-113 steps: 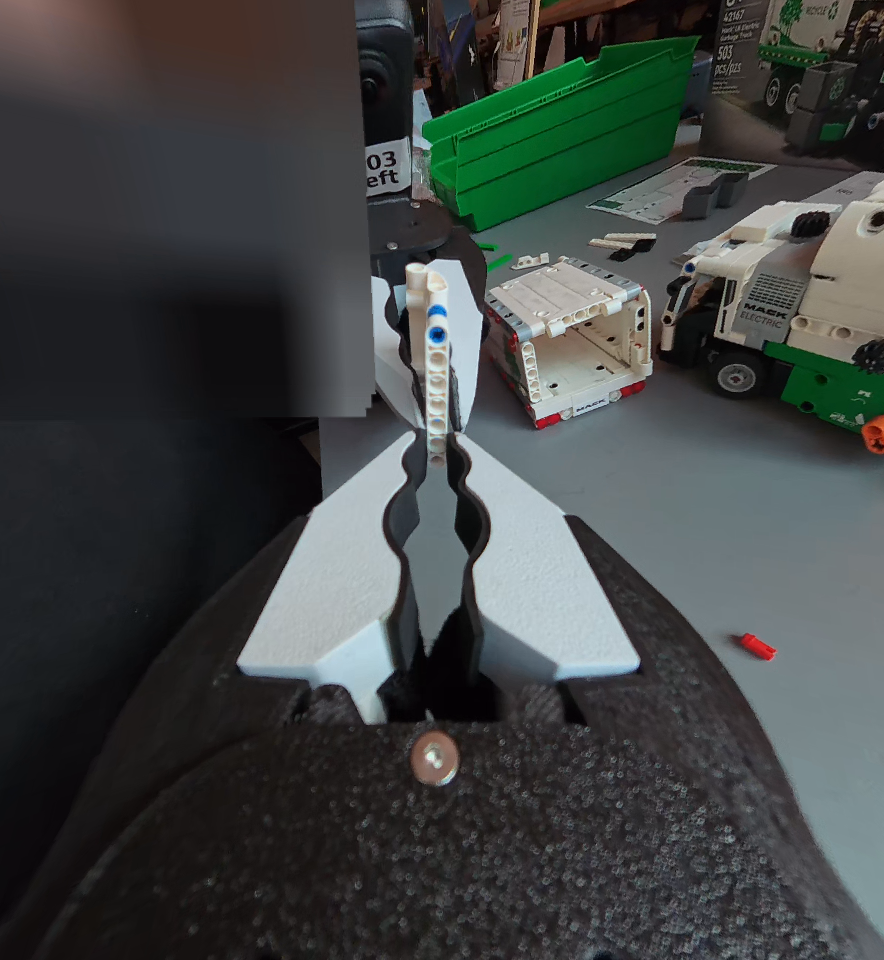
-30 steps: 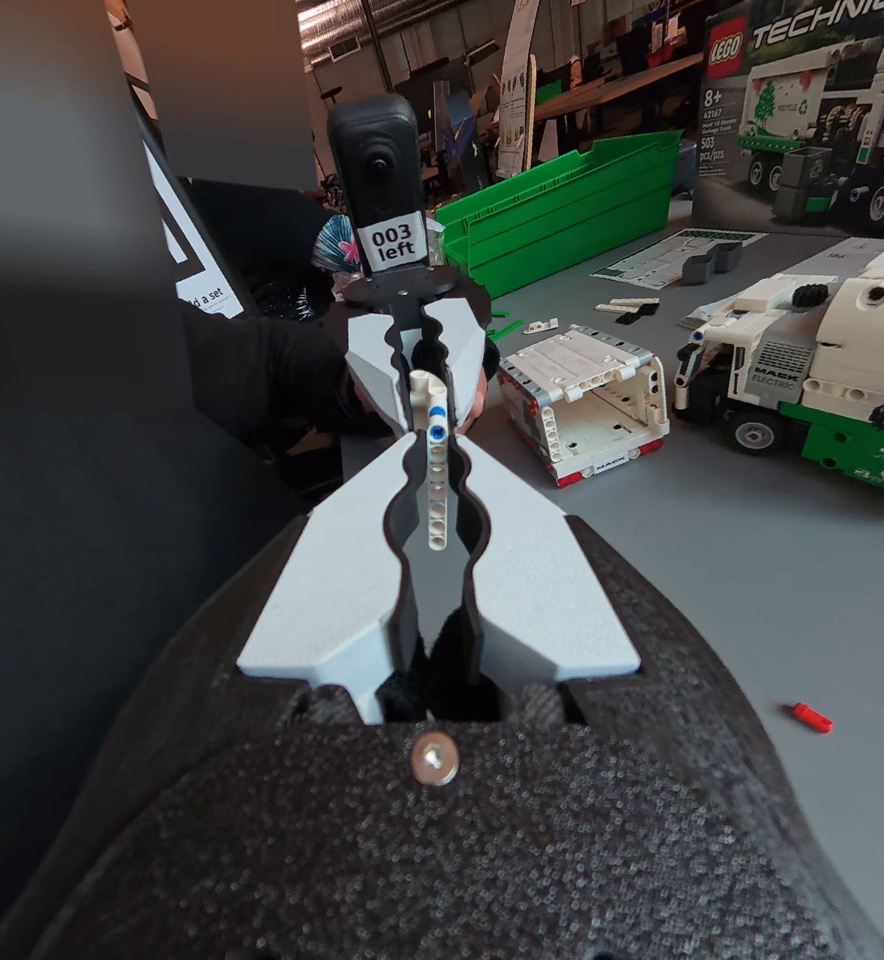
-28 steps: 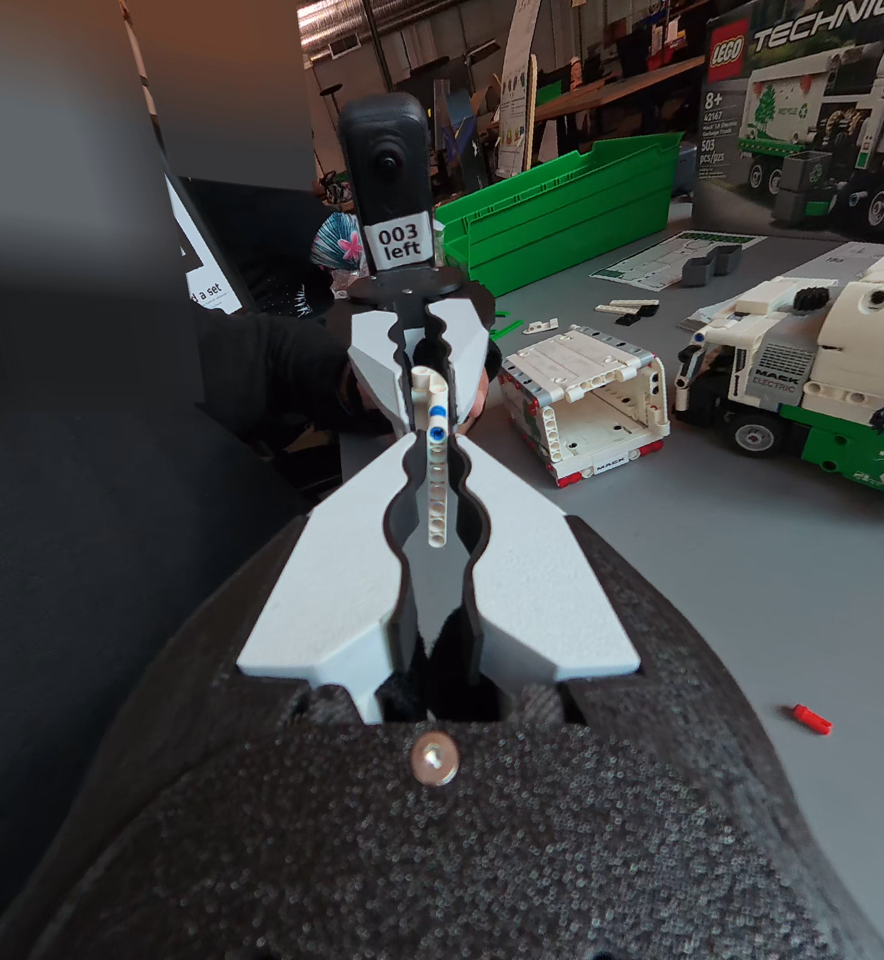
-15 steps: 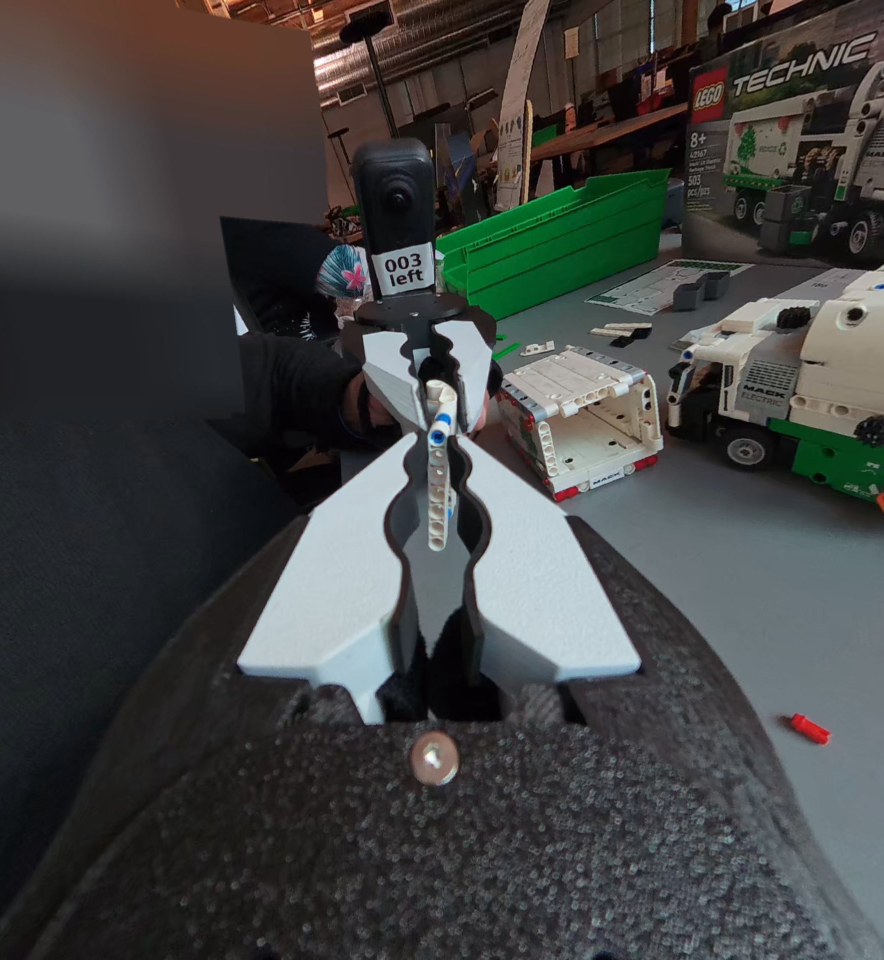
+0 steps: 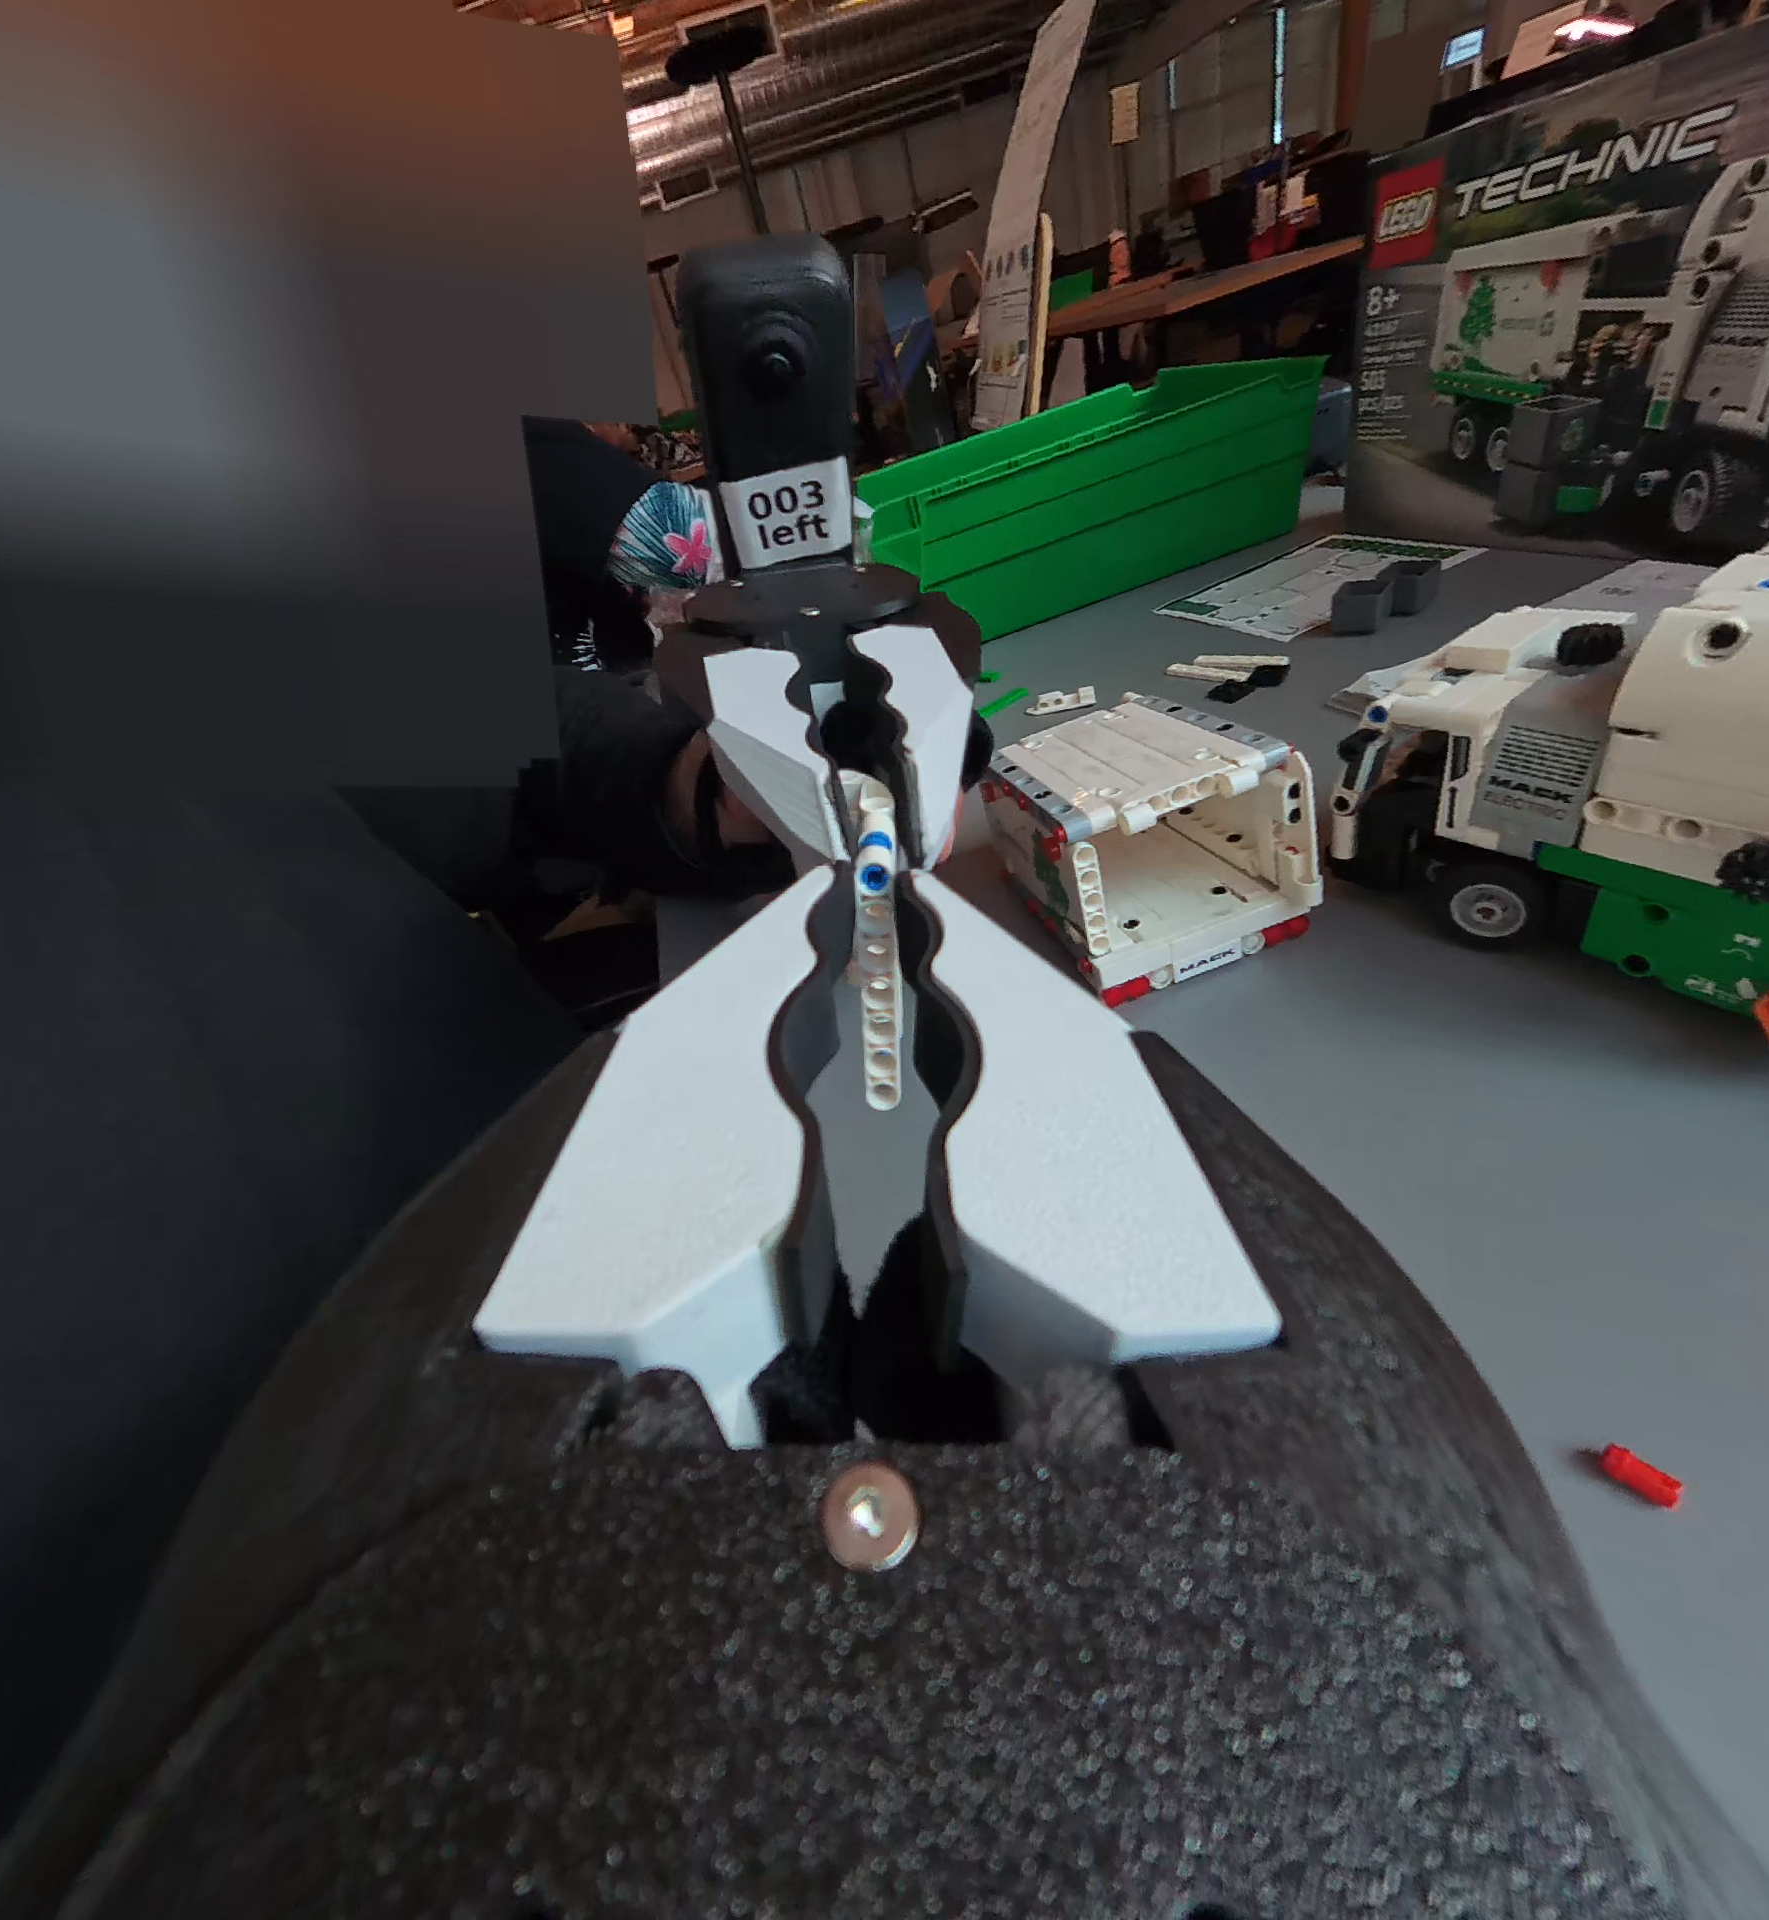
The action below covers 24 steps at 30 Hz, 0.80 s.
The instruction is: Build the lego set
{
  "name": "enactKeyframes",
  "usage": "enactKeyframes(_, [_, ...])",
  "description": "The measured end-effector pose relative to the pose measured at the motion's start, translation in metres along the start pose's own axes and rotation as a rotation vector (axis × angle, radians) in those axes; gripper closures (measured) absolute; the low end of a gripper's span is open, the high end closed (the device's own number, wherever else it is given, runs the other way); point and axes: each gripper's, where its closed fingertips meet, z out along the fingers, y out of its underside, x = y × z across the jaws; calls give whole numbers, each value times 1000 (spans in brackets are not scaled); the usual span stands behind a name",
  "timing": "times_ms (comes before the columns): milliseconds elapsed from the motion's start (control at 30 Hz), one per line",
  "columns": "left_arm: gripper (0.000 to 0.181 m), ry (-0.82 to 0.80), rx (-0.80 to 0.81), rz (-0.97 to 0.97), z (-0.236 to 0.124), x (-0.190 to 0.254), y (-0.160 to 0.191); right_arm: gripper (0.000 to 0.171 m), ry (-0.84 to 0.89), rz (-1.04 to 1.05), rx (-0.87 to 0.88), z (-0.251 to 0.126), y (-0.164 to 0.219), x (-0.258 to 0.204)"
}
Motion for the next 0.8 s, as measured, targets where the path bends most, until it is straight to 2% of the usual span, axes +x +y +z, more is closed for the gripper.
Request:
enactKeyframes(233, [174,-50,10,42,-3,-2,-4,165,29,-4,45,2,-5,1])
enactKeyframes(800, [174,-5,24,7,-3,2,-5,165,6,30,101,0,-5,-2])
